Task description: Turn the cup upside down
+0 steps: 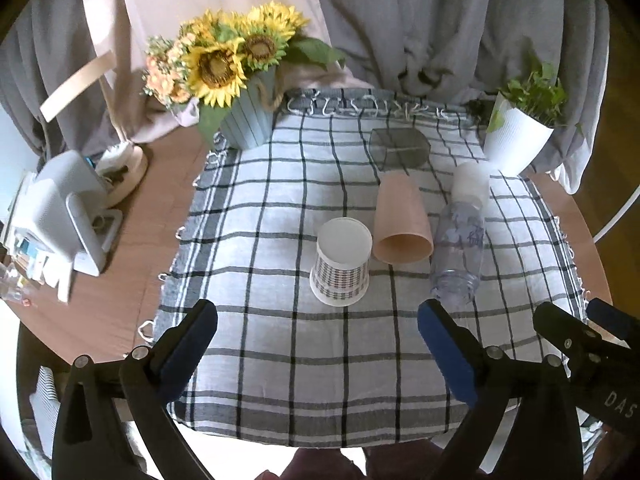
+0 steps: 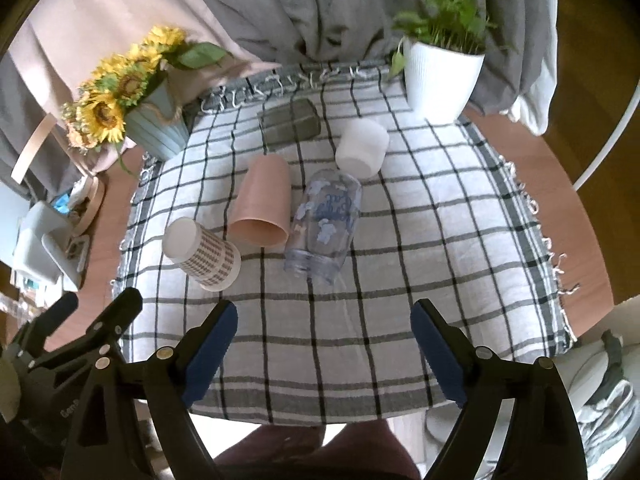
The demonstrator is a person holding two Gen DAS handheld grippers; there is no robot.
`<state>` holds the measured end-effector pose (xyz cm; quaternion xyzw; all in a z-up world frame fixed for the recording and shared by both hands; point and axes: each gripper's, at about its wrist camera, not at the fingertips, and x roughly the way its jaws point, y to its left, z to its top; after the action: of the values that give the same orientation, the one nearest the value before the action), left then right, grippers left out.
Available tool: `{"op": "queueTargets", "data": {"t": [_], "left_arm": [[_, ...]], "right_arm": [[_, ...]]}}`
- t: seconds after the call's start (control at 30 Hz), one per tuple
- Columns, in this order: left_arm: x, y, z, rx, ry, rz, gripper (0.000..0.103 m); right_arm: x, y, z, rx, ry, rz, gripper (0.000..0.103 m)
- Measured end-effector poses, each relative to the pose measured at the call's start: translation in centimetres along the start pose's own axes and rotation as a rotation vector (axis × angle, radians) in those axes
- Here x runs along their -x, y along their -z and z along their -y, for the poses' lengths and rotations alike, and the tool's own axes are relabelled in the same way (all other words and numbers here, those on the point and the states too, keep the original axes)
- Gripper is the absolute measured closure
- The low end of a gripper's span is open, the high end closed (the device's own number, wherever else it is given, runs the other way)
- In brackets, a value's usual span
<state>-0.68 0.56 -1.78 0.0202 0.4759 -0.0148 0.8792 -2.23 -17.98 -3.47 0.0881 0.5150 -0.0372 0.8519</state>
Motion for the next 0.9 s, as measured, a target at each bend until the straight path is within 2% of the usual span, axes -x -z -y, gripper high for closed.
{"op": "queueTargets", "data": {"t": [0.17,0.3,0.63,0.9], "left_arm": [[1.5,0.9,-0.2,-0.016,-0.017,0.029,0.001],[2.4,1.5,-0.5,-0.011,0.007,0.036,0.001],[3.9,1.8,-0.8,-0.005,0.010,0.076,0.001],[4.2,1.9,-0.8,-0.004,0.005,0.076,0.001]], "right_arm": [[1.7,1.3,-0.3,0.008,-0.004,0.052,0.012],[2.7,2.0,-0.4,-0.005,-0.006,0.084,0.008],[3.5,3.0,-0.3,-0.039,-0.014,0.088,0.007],[3.8,3.1,-0.6,-0.026,-0.014,0.096,0.007]]}}
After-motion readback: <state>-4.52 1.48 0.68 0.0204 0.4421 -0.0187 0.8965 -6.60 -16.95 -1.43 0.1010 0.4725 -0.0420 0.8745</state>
